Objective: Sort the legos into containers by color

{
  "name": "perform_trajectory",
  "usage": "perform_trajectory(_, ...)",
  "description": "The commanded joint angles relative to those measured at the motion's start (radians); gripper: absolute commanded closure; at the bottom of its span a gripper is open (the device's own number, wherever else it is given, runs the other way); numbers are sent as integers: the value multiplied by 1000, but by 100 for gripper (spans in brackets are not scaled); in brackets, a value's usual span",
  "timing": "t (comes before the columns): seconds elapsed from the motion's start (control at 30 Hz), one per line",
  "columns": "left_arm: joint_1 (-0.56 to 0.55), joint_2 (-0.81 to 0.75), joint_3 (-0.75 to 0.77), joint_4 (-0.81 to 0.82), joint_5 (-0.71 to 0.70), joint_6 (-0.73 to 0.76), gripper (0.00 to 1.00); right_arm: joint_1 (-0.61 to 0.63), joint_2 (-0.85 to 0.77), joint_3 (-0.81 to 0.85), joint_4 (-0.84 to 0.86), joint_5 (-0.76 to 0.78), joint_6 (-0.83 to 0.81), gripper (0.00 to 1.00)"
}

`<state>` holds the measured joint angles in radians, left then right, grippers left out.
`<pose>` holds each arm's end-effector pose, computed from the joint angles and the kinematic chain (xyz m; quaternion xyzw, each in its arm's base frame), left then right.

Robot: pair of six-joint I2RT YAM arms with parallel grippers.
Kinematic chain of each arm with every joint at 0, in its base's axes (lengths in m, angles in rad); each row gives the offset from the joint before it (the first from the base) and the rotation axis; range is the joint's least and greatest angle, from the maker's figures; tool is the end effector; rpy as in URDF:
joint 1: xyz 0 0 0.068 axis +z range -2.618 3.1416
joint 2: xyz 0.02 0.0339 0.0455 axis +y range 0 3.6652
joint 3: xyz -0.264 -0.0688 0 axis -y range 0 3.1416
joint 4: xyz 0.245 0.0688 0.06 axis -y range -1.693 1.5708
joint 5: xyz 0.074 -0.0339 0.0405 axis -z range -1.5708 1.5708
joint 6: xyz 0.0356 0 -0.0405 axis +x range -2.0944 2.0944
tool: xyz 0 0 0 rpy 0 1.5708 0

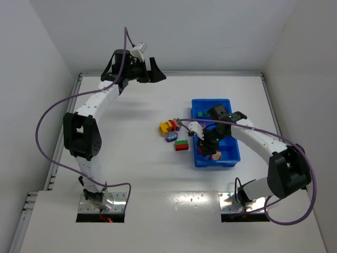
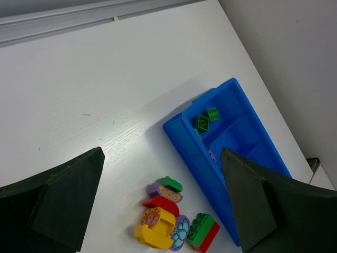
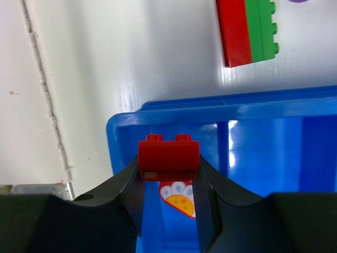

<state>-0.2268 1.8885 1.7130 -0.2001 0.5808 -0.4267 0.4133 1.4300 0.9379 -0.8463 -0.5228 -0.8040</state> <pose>0.4348 -0.1204 0.3425 0.0813 0.8042 -0.3972 0.4346 0.2231 0.1172 0.2100 -0.5732 0.7701 0.2301 0.1597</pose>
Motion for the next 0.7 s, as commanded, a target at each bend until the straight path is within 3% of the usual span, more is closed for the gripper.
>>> perform_trajectory(0.0,10,-54,-15,-7,5,25,1,19,1,-19,68,15,9,93)
perform_trajectory(0.17,20,-63,-33,-16,-13,34,1,28,-11,-19,47,52,19,59)
perform_trajectory(0.27,20,-72,-33,-16,-13,34,1,28,-43,-40,38,61,9,53)
perform_trajectory(0.3,20,-72,-42,-16,-13,34,1,28,-71,-50,38,61,9,43)
perform_trajectory(0.5,20,-81,-52,-16,-22,34,1,38,-154,-21,9,38,34,41)
perform_trajectory(0.67,20,-100,-70,-16,-45,43,1,18,-223,42,157,-11,265,44)
